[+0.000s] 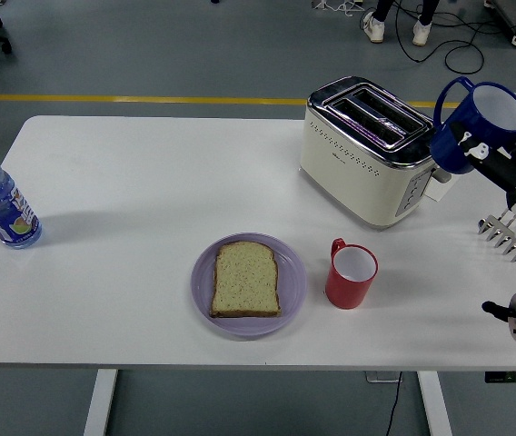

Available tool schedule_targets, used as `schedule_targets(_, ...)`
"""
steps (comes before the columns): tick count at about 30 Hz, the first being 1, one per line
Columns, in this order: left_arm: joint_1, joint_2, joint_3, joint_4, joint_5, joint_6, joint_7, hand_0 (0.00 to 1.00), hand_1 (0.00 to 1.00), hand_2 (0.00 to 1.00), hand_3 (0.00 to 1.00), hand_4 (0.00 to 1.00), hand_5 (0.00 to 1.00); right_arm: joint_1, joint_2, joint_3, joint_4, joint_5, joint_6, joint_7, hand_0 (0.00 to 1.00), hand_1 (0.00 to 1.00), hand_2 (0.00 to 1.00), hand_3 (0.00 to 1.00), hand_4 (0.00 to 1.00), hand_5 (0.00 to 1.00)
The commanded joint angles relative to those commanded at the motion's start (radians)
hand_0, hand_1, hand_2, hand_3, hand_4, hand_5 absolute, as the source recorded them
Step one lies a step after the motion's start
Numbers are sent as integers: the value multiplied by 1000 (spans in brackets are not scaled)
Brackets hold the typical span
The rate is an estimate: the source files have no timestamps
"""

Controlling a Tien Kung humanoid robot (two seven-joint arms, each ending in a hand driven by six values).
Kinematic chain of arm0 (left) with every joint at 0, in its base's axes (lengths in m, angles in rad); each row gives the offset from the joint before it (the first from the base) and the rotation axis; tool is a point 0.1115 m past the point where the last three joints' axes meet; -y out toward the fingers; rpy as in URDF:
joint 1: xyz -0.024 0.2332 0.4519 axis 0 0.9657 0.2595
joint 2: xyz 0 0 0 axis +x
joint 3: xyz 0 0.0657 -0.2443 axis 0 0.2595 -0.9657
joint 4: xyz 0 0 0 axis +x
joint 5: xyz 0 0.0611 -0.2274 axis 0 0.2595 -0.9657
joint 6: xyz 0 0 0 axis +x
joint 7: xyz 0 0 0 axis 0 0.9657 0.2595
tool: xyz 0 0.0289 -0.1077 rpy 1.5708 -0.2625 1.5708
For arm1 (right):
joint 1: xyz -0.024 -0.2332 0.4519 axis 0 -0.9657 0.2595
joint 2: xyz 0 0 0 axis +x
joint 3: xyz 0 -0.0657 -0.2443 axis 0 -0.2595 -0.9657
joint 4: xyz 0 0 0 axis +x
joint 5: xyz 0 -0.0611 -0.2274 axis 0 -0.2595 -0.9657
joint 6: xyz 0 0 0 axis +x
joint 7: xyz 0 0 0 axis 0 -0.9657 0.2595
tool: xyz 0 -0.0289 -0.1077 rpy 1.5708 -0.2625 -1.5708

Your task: Pick up the cup,pour liquid into bread,place the cup on the desk

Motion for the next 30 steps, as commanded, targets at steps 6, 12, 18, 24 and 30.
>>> schedule_targets(6, -3, 0, 0, 0, 3, 1, -1, 631, 636, 649, 501, 239, 857, -58, 25, 27, -56, -5, 0, 62, 483, 457, 589, 553, 665, 2)
schedule_targets(12, -4, 0, 1, 1, 3, 1, -1, 631, 636, 648, 500, 239, 857, -100, 52, 42, -107, 10, 0, 113, 488, 458, 590, 554, 663, 2)
schedule_targets(18, -6, 0, 1, 0, 3, 1, -1, 631, 636, 648, 500, 240, 858, -124, 63, 37, -160, 26, 0, 162, 494, 458, 590, 554, 662, 2)
schedule_targets(24, -6, 0, 2, 1, 5, 0, -1, 631, 636, 648, 499, 241, 859, -140, 87, 4, -248, 23, 0, 214, 493, 459, 590, 554, 661, 2)
schedule_targets(30, -5, 0, 3, 1, 6, 0, -1, 631, 636, 648, 498, 241, 859, -134, 114, -43, -345, 26, 0, 243, 472, 451, 586, 551, 672, 2)
